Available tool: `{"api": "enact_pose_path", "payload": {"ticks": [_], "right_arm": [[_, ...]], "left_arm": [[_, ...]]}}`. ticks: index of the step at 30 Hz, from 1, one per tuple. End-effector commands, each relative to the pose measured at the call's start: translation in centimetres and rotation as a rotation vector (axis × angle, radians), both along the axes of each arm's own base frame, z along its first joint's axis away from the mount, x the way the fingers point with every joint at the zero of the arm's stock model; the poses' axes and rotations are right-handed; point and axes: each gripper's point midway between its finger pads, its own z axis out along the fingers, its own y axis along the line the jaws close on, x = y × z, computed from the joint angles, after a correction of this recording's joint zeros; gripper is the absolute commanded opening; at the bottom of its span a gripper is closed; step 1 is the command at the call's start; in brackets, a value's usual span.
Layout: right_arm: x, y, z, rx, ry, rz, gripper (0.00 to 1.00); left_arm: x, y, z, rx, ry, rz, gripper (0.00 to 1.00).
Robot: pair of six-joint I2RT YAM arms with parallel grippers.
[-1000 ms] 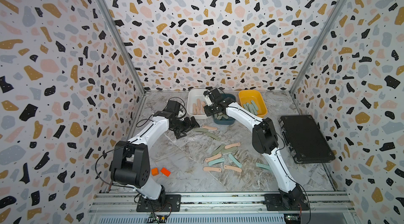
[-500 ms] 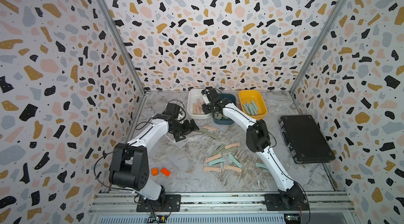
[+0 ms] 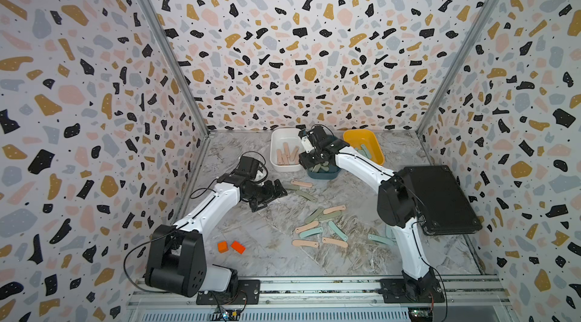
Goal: Place the fruit knives into the storage box by color
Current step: Pick up the fruit knife from the center of the board.
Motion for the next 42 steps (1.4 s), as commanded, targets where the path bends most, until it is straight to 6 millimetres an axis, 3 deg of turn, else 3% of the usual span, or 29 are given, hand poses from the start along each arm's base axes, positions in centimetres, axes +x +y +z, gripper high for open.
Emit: {"api": "enact_pose_path", "payload": {"ticks": [1,9,20,22,24,27,31,37,40,42], "right_arm": [[-3.4,0.2,0.8,0.027,-0.02,0.026,0.51],[-7.9,-0.9,-5.9,-0.089,0.082,0.083,0.51],[-8.1,-0.5,-10.7,-0.233,0.106,0.14,0.6],[-7.9,-0.7,-11.6,-0.275,0.097,0.142,0.56],[-7.8,-1.3,-12.6,-0.332,0.079,0.14,0.43],[-8.2,-2.2,-13.6,-0.376,0.08,0.131,0.32],[-9.2,-2.3,-12.0,-0.32,0.096,0.118,0.29],[-9.4,-2.6,-5.8,-0.222,0.04,0.07,0.25],[-8.0,-3.1,-2.9,-0.208,-0.023,0.044,0.24],[-5.8,-3.8,-1.7,-0.21,-0.071,0.008,0.24]], "left_arm": [[-0.6,-0.1,-0.8,-0.007,0.015,-0.002,0.99],[-1.0,0.5,-3.2,0.054,0.056,-0.023,0.99],[-1.1,-0.3,-4.2,0.023,0.111,-0.047,0.99],[-1.2,-0.3,-4.3,0.019,0.113,-0.05,0.99],[-1.2,-0.3,-4.3,0.02,0.112,-0.051,0.99],[-1.1,-0.3,-4.2,0.02,0.113,-0.053,0.99],[-0.9,-0.3,-3.9,0.024,0.106,-0.056,0.99],[-0.3,-0.4,-3.1,0.03,0.09,-0.06,0.99],[0.2,-0.5,-2.8,0.027,0.078,-0.063,0.99],[0.5,-0.6,-2.5,0.028,0.065,-0.072,0.99]]}}
